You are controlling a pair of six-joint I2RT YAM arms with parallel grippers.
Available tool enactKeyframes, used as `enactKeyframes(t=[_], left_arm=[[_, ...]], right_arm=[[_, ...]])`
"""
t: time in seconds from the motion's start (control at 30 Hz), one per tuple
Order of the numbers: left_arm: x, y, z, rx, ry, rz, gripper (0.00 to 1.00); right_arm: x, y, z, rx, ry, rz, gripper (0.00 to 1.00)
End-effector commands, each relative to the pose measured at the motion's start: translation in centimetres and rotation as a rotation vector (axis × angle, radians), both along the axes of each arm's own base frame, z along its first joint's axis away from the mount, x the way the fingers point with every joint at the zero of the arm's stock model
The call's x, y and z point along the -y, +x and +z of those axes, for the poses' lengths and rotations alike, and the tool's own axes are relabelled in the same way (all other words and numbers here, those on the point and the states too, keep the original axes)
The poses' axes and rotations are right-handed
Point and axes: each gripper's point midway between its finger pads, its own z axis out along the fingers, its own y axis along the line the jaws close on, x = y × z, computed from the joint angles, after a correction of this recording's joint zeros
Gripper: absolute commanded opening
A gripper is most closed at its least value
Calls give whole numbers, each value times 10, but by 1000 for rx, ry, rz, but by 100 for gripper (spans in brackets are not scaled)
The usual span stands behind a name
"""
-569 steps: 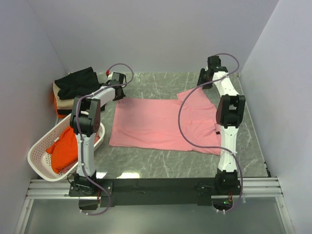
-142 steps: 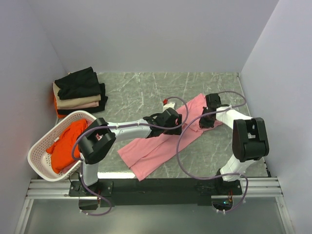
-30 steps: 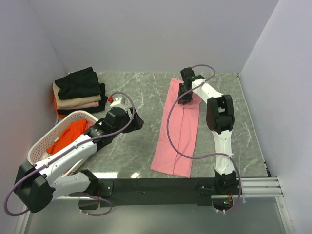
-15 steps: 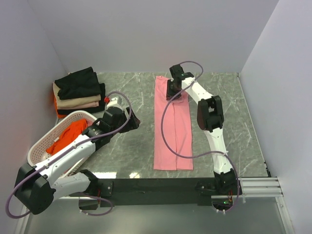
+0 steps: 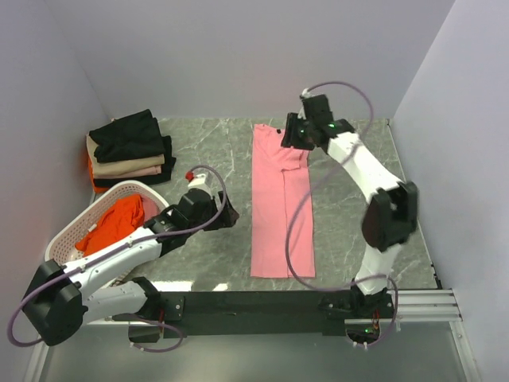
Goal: Fold and stack the t-shirts
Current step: Fold the tshirt
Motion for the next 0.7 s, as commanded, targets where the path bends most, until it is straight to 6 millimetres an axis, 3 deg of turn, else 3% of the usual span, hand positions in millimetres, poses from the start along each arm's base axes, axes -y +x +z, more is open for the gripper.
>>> enactKeyframes(t=[0.0,0.03,0.07,0.1,0.13,0.17,0.2,0.23,0.27,0.33,0.37,0.43,0.47,0.53,0.67], left_arm=[[29,-12,10,45,-43,-55,84],[34,-15,7,39,-40,-64,84],[39,-19,5,31,-42,-78,84],[47,-27,-2,7,-40,-99,84],[51,-32,-6,-3,-39,-111,84],[53,-36,-11,-14,-30,-114,83],[59,-44,-17,-37,-29,-127,83],[60,-48,-22,-47,-21,-132,83],[62,-50,-25,-56,-18,-132,83],[68,-62,-34,-88,-12,-153,83],[71,-66,-37,-98,-12,-160,83],[77,-77,-44,-124,-7,-177,83],[78,-79,-45,-132,-5,-179,83],[80,-88,-52,-154,7,-184,83],[82,-97,-61,-191,14,-178,83]], right_arm=[[17,-35,26,67,10,-25,54],[22,-51,35,83,24,-34,54],[29,-75,3,2,7,-49,54],[34,-89,-6,-18,-3,-65,54],[38,-107,-3,-7,5,-71,54],[43,-136,-37,-94,-16,-82,53],[46,-151,-46,-115,-19,-89,53],[48,-166,-43,-98,-10,-92,53],[52,-195,-70,-173,-27,-104,53],[53,-223,-73,-182,11,-122,52],[59,-246,-91,-240,-8,-123,52],[67,-263,-88,-217,5,-153,52],[73,-278,-97,-255,-3,-178,52],[76,-289,-93,-243,23,-183,52],[81,-313,-106,-305,23,-204,52]])
